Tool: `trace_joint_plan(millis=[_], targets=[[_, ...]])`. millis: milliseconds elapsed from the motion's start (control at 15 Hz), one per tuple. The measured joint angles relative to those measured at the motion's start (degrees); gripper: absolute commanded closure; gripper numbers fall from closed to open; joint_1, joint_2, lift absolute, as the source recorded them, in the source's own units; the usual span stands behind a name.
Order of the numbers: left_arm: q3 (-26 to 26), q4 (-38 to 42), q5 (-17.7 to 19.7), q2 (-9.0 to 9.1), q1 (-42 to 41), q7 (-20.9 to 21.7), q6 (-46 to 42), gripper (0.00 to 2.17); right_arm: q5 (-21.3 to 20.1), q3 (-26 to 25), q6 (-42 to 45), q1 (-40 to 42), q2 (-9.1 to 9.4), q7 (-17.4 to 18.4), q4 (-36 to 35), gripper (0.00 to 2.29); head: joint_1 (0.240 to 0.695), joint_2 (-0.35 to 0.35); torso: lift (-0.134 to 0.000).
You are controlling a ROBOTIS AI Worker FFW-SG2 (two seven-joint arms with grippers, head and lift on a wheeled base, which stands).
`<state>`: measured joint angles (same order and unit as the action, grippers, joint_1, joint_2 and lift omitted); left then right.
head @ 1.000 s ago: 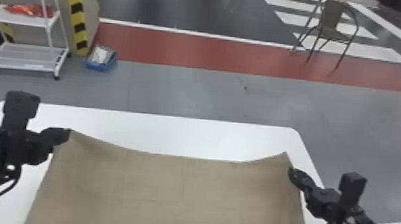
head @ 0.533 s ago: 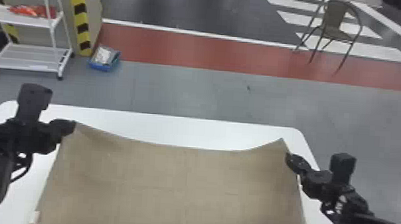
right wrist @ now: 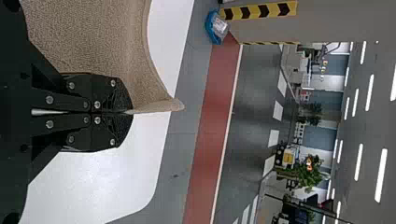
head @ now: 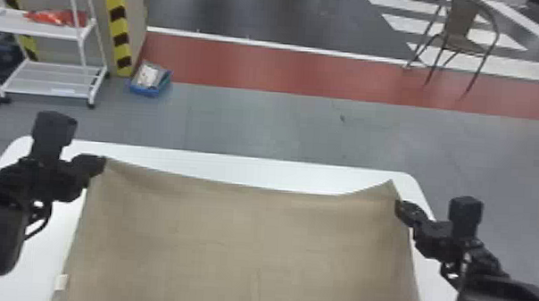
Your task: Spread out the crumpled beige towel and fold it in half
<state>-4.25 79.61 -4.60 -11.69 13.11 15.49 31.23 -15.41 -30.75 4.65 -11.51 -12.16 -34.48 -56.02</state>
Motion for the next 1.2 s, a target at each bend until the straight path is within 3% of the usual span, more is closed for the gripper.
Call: trace_joint_plan(millis=[200, 267, 333, 400, 533, 867, 1200], targets=[[-1.4, -2.9, 0.0, 0.24, 1.5, -1.2, -2.1, 1.25, -0.1, 0.4, 0.5, -0.6, -0.62, 0.5, 0.8, 1.65, 0.695, -0.202, 0.0], [-1.9, -3.5, -0.1, 0.27, 1.7, -1.6, -2.8, 1.02, -0.1, 0.6, 0.6, -0.6, -0.73, 0.6, 1.0, 1.64, 0.695, -0.204, 0.0], [-2.1, -3.8, -0.1, 0.3, 1.7, -2.0, -3.6, 0.49, -0.1, 0.7, 1.0, -0.6, -0.81, 1.0, 1.3, 1.56, 0.695, -0.205, 0.0], [-2.3, -4.0, -0.1, 0.33, 1.7, -2.2, -4.3, 0.12, -0.1, 0.8, 1.9, -0.6, -0.94, 1.5, 1.9, 1.13, 0.695, -0.207, 0.0], [-2.8, -4.1, -0.1, 0.36, 1.5, -2.2, -4.9, 0.02, -0.1, 0.9, 3.6, -0.5, -1.09, 3.3, 2.7, 0.0, 0.695, -0.214, 0.0], [-1.6, -2.0, -0.5, -0.36, -1.4, -4.5, -8.6, 0.02, 0.0, 1.2, 5.6, 1.6, -0.73, 5.2, 0.6, 0.05, 0.695, -0.212, 0.0], [3.6, 3.4, -0.7, -3.68, -8.0, -3.8, -10.3, 0.02, 0.1, -1.3, 5.6, 7.1, 0.62, 6.2, -9.3, 0.06, 0.695, -0.178, 0.0]])
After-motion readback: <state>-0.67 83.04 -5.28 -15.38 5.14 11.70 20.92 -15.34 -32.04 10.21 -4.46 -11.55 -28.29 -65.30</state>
